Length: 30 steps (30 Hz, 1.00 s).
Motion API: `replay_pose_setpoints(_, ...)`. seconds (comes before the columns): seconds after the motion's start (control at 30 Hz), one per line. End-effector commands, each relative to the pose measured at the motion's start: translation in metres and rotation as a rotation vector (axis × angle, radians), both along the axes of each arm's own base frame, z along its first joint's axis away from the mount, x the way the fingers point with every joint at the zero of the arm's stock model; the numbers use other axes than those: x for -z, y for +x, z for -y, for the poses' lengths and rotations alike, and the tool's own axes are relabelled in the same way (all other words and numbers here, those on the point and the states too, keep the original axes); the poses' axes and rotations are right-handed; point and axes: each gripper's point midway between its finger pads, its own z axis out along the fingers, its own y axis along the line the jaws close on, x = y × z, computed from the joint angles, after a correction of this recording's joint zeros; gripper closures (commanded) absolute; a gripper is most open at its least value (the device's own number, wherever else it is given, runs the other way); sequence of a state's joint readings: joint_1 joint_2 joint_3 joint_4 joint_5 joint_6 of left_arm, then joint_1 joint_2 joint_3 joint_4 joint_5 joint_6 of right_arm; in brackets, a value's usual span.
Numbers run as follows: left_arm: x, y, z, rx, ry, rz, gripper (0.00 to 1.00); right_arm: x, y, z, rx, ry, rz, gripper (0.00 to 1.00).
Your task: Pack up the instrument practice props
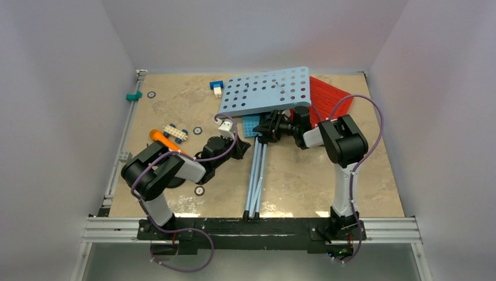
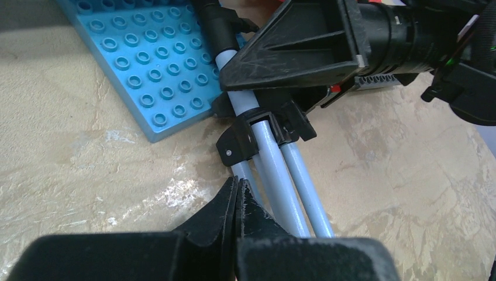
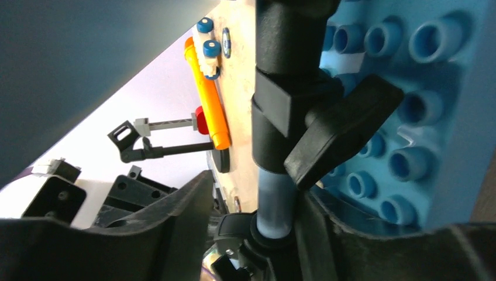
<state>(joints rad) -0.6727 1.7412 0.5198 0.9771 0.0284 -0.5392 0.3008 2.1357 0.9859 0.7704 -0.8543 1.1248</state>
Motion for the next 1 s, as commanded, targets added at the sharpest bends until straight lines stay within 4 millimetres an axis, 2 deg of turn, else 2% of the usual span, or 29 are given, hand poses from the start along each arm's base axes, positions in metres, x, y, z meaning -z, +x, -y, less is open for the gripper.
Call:
replay_pose_setpoints(0.0, -0.027, 0.006, 0.001, -0.019, -0.042, 0.043, 1.00, -0.054, -0.003, 0.003, -0.027, 0.057, 0.168, 0.34)
replay_pose_setpoints(0.13, -0.031, 0.002, -0.001, -0.020, -0.051, 0.038, 0.91, -0.050, -0.009, 0.010, -0.002, 0.029, 0.144, 0.27)
replay_pose_setpoints(0.37, -0.050, -0.002, -0.006, -0.028, -0.066, 0.058, 0.59, -0.042, -0.026, 0.028, 0.038, -0.085, 0.117, 0.25)
replay_pose_setpoints(0.53, -0.060, -0.007, -0.011, -0.030, -0.065, 0.054, 0.44, -0.034, -0.047, 0.045, 0.053, -0.180, 0.117, 0.25)
replay_pose_setpoints(0.73, -0.067, -0.016, -0.026, -0.077, -0.063, 0.040, 0.32, -0.033, -0.072, 0.071, 0.086, -0.297, 0.155, 0.25)
replay_pose_setpoints(0.83, -0.068, -0.024, -0.034, -0.088, -0.063, 0.024, 0.29, -0.034, -0.083, 0.084, 0.104, -0.346, 0.174, 0.25)
replay_pose_setpoints(0.97, -0.080, -0.032, -0.045, -0.106, -0.053, 0.041, 0.25, -0.042, -0.100, 0.096, 0.119, -0.407, 0.217, 0.25)
